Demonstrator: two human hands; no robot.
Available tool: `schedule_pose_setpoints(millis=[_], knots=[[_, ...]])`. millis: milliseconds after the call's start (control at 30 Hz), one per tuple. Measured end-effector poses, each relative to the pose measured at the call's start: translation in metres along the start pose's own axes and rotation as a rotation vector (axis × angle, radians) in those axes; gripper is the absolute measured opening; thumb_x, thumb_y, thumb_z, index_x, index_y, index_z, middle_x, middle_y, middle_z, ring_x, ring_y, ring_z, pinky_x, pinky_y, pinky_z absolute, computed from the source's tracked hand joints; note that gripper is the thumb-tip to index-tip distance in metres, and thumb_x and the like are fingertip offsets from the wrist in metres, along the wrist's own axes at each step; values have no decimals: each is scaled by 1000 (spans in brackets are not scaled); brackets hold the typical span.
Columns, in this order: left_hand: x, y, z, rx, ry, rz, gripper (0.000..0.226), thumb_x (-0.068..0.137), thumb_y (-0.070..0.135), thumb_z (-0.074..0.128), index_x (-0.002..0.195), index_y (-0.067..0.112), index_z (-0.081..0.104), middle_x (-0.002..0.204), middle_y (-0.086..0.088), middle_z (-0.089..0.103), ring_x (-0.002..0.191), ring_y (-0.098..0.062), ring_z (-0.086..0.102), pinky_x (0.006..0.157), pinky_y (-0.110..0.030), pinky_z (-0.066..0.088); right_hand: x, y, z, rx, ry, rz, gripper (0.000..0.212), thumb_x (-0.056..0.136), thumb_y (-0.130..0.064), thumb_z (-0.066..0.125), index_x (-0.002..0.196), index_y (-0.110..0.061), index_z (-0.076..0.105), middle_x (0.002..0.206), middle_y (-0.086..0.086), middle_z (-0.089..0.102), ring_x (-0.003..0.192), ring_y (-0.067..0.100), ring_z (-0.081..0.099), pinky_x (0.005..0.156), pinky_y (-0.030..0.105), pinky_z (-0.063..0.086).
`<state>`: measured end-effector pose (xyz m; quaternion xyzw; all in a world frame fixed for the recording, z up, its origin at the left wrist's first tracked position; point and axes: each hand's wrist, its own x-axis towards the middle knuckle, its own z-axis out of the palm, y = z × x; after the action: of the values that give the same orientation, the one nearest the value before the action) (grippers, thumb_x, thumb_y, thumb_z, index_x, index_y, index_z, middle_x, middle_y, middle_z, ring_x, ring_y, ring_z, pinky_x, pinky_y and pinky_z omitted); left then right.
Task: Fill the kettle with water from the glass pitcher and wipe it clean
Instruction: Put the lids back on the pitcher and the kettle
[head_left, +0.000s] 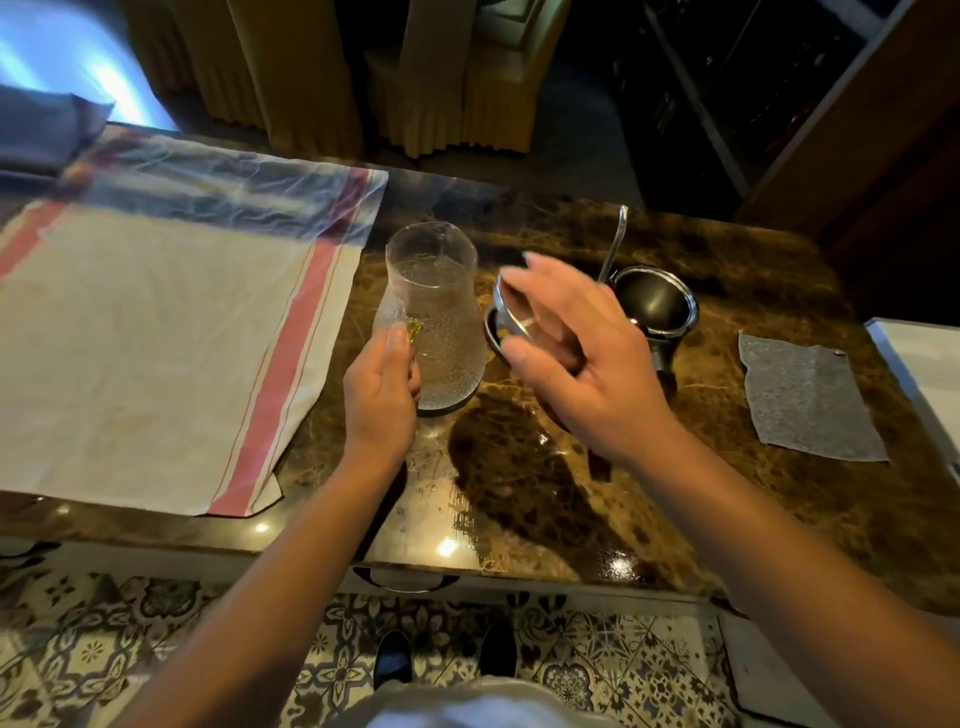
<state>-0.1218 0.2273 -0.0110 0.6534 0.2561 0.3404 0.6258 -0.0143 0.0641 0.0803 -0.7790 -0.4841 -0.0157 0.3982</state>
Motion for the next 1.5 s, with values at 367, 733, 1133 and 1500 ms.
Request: schedule_pose_setpoints(millis=[367, 733, 1133, 1500], knots=[[4, 0, -6, -81, -86, -41, 29, 105, 41, 38, 89, 22, 52, 69, 3, 42, 55, -12, 40, 48, -24, 33, 104, -11, 51, -79, -42, -139, 49, 101, -51, 53, 147, -34, 52, 154, -2, 47, 133, 20, 44, 104, 39, 43], [6, -4, -4, -73, -95, 19, 35, 105, 45, 37, 83, 19, 45, 60, 6, 39, 49, -7, 35, 48, -23, 32, 103, 5, 67, -247, -114, -110, 50, 104, -54, 41, 150, -38, 46, 155, -1, 46, 136, 23, 42, 105, 52, 41], [6, -3, -3, -89, -113, 14, 35, 104, 45, 36, 81, 19, 43, 60, 5, 36, 49, -8, 33, 46, -34, 28, 120, -6, 61, -357, -275, -32, 56, 101, -65, 32, 152, -44, 42, 156, -4, 47, 140, 25, 44, 107, 50, 43], [8, -6, -3, -66, -88, -13, 25, 103, 49, 37, 85, 35, 49, 68, 10, 43, 56, -15, 41, 48, -34, 34, 99, -11, 82, -592, -115, -82, 56, 104, -59, 32, 154, -36, 42, 162, 8, 40, 148, 31, 37, 118, 48, 32]])
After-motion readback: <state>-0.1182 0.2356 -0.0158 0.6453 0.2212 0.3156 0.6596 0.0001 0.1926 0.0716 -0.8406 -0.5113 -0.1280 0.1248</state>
